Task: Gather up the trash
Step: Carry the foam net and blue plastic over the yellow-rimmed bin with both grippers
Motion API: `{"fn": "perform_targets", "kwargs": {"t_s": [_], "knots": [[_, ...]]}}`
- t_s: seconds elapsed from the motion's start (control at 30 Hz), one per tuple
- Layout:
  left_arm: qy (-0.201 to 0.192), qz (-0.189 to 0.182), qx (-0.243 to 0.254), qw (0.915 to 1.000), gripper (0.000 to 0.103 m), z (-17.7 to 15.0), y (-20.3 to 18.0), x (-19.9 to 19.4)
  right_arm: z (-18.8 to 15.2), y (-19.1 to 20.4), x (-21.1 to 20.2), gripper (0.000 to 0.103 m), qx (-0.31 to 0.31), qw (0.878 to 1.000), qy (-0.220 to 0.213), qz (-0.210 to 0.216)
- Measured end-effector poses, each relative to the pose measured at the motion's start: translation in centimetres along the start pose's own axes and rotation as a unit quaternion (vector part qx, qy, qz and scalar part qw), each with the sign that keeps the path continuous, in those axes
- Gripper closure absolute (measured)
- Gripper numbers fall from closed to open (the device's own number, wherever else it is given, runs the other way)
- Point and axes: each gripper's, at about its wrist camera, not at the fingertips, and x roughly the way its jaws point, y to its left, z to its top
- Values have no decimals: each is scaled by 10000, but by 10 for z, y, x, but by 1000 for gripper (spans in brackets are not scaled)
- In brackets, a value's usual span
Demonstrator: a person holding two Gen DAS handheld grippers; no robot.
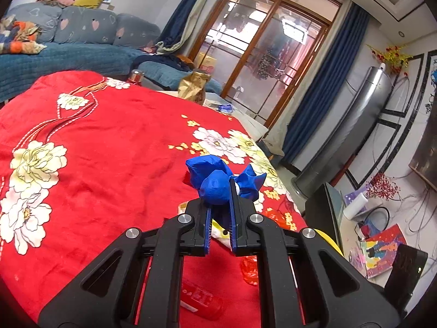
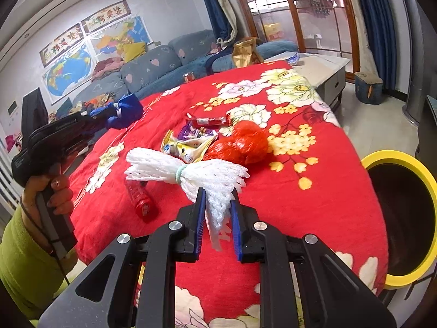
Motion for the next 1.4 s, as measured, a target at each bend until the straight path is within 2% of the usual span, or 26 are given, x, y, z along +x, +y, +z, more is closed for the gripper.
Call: {"fn": "perform_targets", "kwargs": {"t_s": [0.8, 1.4], "knots": [[218, -432, 594, 9971, 97, -20, -57, 3, 13, -44, -40, 86, 462, 9963, -562, -461], [545, -808, 1128, 9888, 97, -50, -109, 14, 14, -86, -69, 86, 856, 9877, -928, -922]]}}
